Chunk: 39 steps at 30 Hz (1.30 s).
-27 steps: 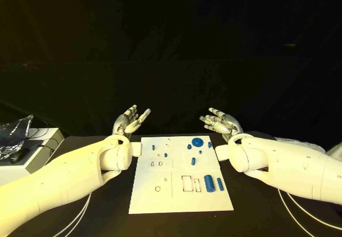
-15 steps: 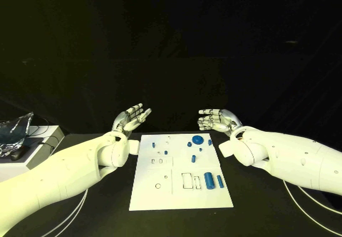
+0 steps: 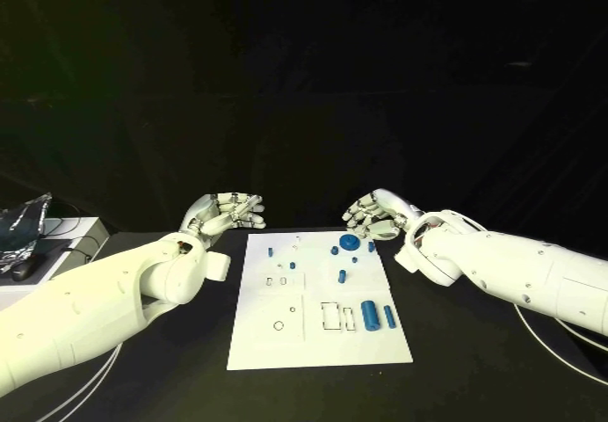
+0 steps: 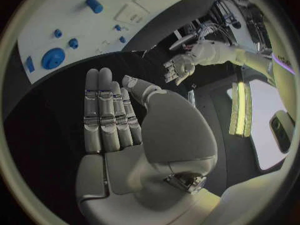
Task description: Assemble the parts on the task board
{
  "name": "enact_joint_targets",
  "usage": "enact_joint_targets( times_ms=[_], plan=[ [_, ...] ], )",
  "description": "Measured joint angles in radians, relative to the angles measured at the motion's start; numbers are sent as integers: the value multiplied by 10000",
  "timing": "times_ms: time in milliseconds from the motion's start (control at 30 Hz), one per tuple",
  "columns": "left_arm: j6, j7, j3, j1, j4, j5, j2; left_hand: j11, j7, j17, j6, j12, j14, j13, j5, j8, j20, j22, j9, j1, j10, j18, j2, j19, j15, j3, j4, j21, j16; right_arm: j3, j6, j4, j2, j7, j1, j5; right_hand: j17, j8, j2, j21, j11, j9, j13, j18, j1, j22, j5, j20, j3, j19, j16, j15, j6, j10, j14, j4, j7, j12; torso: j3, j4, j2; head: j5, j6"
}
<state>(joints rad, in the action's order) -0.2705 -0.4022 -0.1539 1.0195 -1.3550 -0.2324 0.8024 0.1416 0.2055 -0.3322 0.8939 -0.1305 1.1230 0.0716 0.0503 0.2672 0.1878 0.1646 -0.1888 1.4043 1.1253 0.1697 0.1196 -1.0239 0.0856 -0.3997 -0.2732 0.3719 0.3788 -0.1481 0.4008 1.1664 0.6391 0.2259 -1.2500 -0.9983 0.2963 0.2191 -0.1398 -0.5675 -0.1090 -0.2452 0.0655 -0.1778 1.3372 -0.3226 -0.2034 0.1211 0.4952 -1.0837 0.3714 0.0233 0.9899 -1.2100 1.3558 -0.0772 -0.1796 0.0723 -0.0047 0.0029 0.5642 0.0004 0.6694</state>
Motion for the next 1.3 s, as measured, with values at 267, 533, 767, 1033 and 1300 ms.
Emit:
enact_joint_targets(
  times_ms=[267, 533, 767, 1033, 1300],
  plan=[
    [351, -20, -333, -23, -982, -389, 686, -72, -36, -876, 35, 288, 211, 4, 0, -8, -125, 226, -56, -120, 322, -1, 417, -174, -129, -421, 98, 450, 716, 18, -152, -160, -143, -985, -311, -3080, 2820, -340, -498, -3463, 236, -93, 64, 100, -254, -3270, -232, -348, 522, -1255, 3449, -285, 276, -423, 1061, 266, 180, -51, -64, 128, 346, -194, -94],
    [407, -11, -644, -33, -1626, -549, 1040, -128, -71, -2553, 71, 531, -11, 50, 0, -144, -292, 967, -164, -319, 513, -3, 611, -210, -247, -752, 291, 1654, 2795, 20, -338, -171, -386, -1880, -507, -5006, 7190, -416, -805, -7127, 214, -366, 46, 857, -408, -8112, -186, -243, 969, -3155, 8166, -252, 274, -37, 1093, 523, 180, -89, -126, 260, 712, -286, -186],
    [410, 7, -815, -41, -1939, -611, 1180, -128, -72, -2668, 71, 580, -84, 49, 0, -144, -313, 1043, -173, -371, 512, -3, 663, -160, -245, -751, 291, 1743, 2909, 24, -600, -332, -614, -2383, -586, -5836, 7845, -532, -981, -7543, 112, -460, 38, 938, -454, -8686, -145, -119, 1010, -3276, 8949, -214, -30, 556, 1131, 564, 171, -90, -195, 364, 943, -379, -220],
    [405, 12, -909, -42, -1999, -648, 1210, -129, -71, -2779, 70, 580, -120, 48, 0, -181, -324, 1141, -188, -371, 511, -2, 662, -100, -211, -779, 319, 1882, 3085, 23, -957, -537, -761, -2772, -582, -6249, 7905, -591, -1001, -7543, 52, -511, 39, 938, -475, -8619, -146, -119, 994, -3275, 9105, -175, -195, 868, 1092, 636, 142, -90, -231, 444, 1110, -483, -302],
    [404, 17, -940, -45, -2017, -671, 1199, -72, -72, -2837, 70, 640, -212, 36, 0, -219, -306, 1214, -187, -423, 452, -2, 715, -12, -197, -779, 319, 2021, 3163, 22, -1229, -797, -923, -2988, -572, -6520, 7904, -591, -1042, -7542, 30, -560, 39, 937, -433, -8609, -146, -83, 973, -3311, 9164, -141, -156, 952, 1127, 657, 103, -90, -264, 535, 1228, -564, -268]
  ],
)
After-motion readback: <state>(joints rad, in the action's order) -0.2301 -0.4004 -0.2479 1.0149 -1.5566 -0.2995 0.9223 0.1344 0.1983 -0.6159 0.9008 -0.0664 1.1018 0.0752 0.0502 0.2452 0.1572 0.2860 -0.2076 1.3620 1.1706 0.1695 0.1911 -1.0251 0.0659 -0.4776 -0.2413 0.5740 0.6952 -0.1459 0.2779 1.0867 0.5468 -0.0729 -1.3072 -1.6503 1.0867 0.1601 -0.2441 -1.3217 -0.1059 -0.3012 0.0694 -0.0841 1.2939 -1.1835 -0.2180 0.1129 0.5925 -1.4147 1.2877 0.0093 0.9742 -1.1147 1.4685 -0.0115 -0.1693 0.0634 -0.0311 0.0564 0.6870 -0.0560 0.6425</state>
